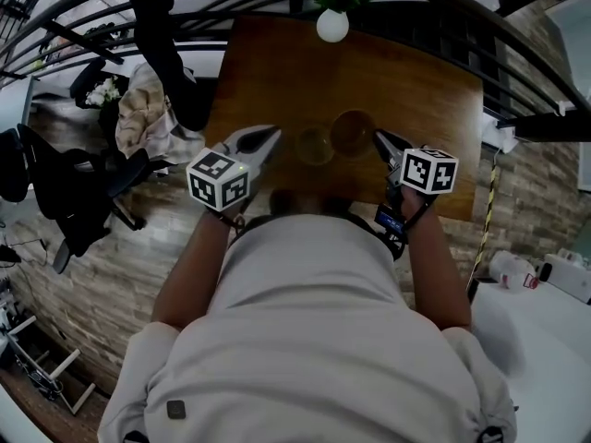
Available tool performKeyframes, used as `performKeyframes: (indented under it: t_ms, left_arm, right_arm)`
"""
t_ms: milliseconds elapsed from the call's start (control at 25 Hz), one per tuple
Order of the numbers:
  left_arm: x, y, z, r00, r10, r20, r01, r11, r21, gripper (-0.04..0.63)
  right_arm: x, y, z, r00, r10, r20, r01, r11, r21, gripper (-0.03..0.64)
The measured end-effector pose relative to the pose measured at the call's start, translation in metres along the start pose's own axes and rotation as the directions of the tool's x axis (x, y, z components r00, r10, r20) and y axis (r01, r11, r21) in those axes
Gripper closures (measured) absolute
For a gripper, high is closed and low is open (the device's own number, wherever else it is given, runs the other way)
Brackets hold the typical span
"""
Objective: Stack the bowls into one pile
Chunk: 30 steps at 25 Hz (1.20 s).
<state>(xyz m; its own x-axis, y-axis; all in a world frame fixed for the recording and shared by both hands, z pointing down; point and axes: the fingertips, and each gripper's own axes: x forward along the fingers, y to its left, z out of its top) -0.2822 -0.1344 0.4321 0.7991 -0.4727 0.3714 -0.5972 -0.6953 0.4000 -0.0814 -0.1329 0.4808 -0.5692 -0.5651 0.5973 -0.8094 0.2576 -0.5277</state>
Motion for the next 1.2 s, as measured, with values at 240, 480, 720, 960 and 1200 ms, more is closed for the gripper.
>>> performKeyframes:
  t_ms: [240, 480, 720, 960, 1200]
  left_arm:
    - [-0.047, 0.018, -0.013, 1.000, -0.022, -0.005, 0.022, 1.000, 0.008, 0.591]
    - [-0.062, 0.025, -0.015, 0.998, -0.056, -0.005, 0.056, 0.998, 0.017, 0.591]
    - [-0.057, 0.025, -0.012, 0.998, -0.070, -0.009, 0.070, 0.997, 0.023, 0.591]
    - [-0.049, 0.030, -0.009, 0.997, -0.074, -0.021, 0.075, 0.997, 0.027, 0.591]
    - [-0.027, 0.028, -0.008, 0.995, -0.092, -0.035, 0.092, 0.996, 0.001, 0.591]
  right_arm:
    - [0.018, 0.044, -0.024, 1.000, -0.018, 0.008, 0.018, 1.000, 0.016, 0.601]
    - [0.029, 0.067, -0.037, 1.000, -0.027, 0.005, 0.027, 0.999, 0.027, 0.603]
    - [0.028, 0.065, -0.032, 0.999, -0.036, 0.014, 0.035, 0.999, 0.026, 0.601]
    - [0.035, 0.062, -0.027, 1.000, -0.030, 0.005, 0.030, 0.999, 0.023, 0.601]
    - [0.039, 0.042, -0.025, 0.999, -0.028, -0.032, 0.029, 0.999, 0.028, 0.601]
